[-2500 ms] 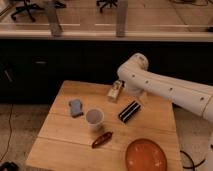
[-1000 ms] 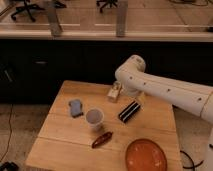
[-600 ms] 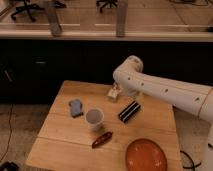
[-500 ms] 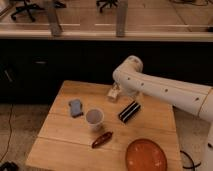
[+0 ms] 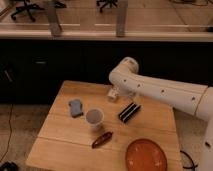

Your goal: Move the arm in a circular motion

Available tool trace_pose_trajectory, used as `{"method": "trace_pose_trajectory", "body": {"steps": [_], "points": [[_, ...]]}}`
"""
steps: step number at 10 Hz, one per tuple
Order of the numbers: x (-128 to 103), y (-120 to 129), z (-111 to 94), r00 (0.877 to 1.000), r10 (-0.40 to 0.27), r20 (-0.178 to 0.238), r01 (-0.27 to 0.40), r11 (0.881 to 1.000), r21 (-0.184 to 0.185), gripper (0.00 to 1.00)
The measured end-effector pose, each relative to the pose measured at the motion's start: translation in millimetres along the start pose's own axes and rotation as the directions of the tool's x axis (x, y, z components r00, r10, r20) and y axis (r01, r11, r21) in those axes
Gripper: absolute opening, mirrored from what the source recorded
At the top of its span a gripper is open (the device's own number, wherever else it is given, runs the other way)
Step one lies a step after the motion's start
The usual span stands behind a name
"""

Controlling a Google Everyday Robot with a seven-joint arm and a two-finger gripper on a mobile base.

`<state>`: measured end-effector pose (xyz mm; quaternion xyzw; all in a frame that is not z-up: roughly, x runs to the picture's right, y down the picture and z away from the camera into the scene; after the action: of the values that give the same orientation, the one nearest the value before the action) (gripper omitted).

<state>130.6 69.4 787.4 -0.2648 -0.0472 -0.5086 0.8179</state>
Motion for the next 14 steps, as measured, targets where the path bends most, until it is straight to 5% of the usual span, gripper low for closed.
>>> {"method": "trace_pose_trajectory", "body": {"steps": [14], "points": [[-46, -31, -10, 0.987, -0.161, -0.024, 0.161, 0.987, -0.007, 0.80]]}}
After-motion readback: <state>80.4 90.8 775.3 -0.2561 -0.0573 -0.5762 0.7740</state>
